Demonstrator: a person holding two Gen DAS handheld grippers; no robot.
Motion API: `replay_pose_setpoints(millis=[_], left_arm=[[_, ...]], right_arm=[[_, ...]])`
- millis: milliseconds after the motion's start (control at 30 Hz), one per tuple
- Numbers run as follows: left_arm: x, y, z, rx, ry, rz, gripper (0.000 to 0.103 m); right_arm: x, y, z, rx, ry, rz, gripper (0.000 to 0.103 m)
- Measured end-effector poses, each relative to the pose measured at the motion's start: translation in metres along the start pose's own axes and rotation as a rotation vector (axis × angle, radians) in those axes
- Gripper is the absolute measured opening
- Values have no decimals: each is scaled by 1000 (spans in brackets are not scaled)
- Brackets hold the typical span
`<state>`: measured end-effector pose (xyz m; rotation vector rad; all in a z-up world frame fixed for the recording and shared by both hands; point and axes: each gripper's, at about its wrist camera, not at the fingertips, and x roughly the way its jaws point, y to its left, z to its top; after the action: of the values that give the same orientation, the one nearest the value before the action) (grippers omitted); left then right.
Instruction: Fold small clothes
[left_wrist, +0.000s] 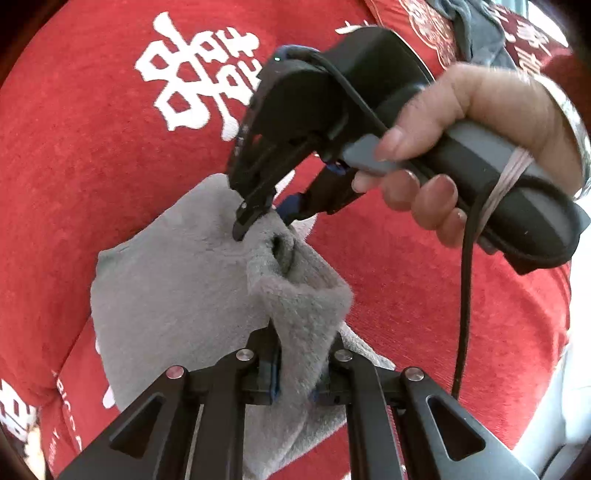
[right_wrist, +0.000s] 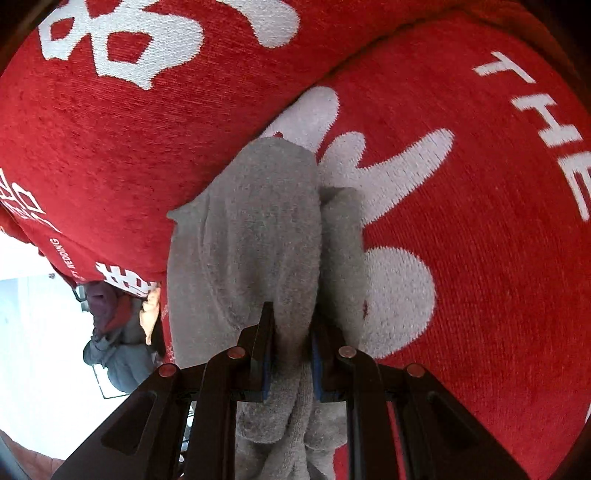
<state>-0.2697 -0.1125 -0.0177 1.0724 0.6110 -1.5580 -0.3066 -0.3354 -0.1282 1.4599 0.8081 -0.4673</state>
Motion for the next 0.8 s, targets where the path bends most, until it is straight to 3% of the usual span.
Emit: replay_pose_setpoints(millis=[67, 100, 133, 233, 367, 533, 667, 800], left_arm=[[-6, 14, -2, -29, 11, 18, 45], [-12, 18, -3, -43, 6, 43, 69], [-18, 24, -4, -54, -8, 65, 74], [-39, 34, -11, -73, -12, 45, 74], [-43, 60, -22, -154, 16, 32, 74], [-26, 132, -42, -411, 119, 1, 74], [-2, 182, -74, -671, 228, -144, 74], [13, 194, -94, -748, 293, -236, 74]], right_arm=[[-5, 3, 1, -5, 6, -16, 24], [-7, 6, -1, -9, 7, -27, 24], [-7, 16, -6, -12, 7, -41, 28], [-9, 22, -17, 15, 0, -49, 51], [-33, 19, -39, 61, -51, -58, 52], [-60, 21, -92, 92, -110, -37, 52], [-74, 19, -138, 154, -172, -9, 53], [-64, 14, -181, 245, -171, 74, 53]])
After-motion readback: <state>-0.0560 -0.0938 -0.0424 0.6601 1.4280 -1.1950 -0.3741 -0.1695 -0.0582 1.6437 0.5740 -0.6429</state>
